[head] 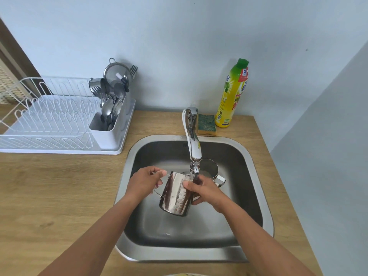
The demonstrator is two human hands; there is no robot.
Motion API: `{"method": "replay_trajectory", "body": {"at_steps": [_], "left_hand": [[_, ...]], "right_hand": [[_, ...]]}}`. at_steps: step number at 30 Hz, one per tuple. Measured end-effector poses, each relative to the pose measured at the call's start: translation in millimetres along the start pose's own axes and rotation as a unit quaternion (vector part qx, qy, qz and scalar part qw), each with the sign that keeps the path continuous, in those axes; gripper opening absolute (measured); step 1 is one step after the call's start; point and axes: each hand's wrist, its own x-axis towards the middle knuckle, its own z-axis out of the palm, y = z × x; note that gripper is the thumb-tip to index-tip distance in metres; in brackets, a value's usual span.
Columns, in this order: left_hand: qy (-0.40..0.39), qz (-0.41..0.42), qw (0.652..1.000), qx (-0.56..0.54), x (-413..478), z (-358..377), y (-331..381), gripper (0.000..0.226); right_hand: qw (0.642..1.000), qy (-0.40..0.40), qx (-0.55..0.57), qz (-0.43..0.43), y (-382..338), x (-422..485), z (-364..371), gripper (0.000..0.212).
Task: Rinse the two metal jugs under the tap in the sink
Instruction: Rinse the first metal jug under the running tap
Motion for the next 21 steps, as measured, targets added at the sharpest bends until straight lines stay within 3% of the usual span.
{"method": "replay_trajectory", "body": {"at_steps": [4, 21], "left_hand": [[-0.014, -0.037, 0.999, 0.010, 2, 4, -3, 0.017], [-0.093, -0.126, 0.986, 0.055, 8, 9, 2, 0.030]], "right_hand": [[0.999, -0.010, 0.002, 0.031, 4, 0, 5, 0.055], [0.989, 0.005, 0.048, 0.138, 1, -3, 15, 0.066]]}}
